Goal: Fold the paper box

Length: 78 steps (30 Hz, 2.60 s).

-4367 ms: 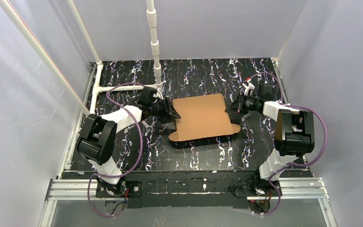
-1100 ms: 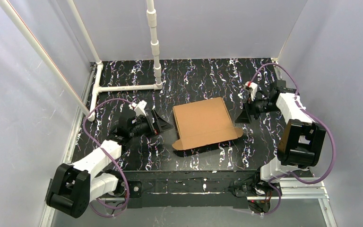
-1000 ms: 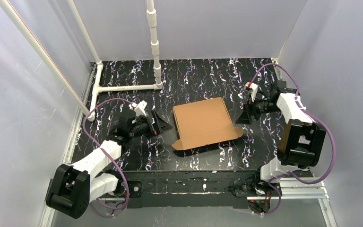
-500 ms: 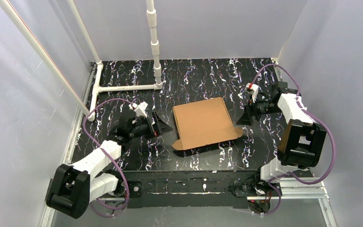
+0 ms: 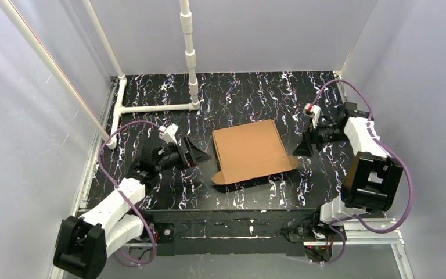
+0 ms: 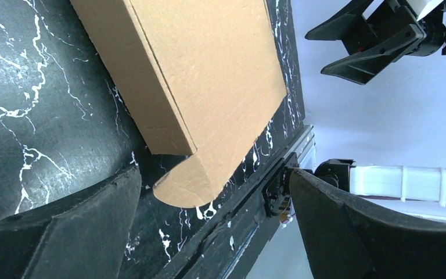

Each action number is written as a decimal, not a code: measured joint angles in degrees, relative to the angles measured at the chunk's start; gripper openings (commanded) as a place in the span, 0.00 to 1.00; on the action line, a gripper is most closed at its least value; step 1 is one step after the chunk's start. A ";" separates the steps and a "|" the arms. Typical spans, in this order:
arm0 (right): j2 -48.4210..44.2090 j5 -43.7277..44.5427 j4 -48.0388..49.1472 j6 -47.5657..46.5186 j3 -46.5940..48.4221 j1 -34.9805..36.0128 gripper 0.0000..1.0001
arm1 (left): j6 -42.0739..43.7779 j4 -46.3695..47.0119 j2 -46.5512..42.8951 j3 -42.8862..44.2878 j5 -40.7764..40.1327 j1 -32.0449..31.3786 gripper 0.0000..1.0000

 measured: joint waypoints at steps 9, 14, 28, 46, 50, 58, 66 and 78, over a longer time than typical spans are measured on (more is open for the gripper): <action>-3.89 0.17 -5.33 -5.40 -1.84 -4.66 0.82 | -1.79 -1.40 -7.65 -2.86 1.49 0.09 0.98; -5.18 0.52 -8.11 -7.23 -2.16 -6.86 0.82 | -2.38 -3.32 -11.89 -4.44 2.84 0.37 0.98; -7.04 1.53 -9.88 -8.13 -3.34 -11.23 0.82 | -3.28 -9.09 -17.53 -5.22 6.12 0.37 0.98; -7.78 1.70 -9.92 -8.24 -4.09 -12.79 0.83 | -2.51 -12.02 -18.38 -5.20 6.16 0.37 0.98; -7.78 1.70 -9.92 -8.26 -4.09 -12.96 0.83 | -2.51 -12.15 -18.38 -5.20 6.16 0.37 0.98; -7.78 1.68 -9.92 -8.28 -4.09 -13.14 0.83 | -2.51 -12.26 -18.49 -5.20 6.16 0.37 0.98; -7.78 1.40 -9.97 -8.66 -4.09 -13.16 0.83 | -2.45 -12.33 -18.49 -5.20 6.12 0.37 0.98; -7.23 -0.83 -15.54 -14.40 -3.56 -13.16 0.83 | -1.88 -13.77 -18.43 -3.58 5.51 0.37 0.98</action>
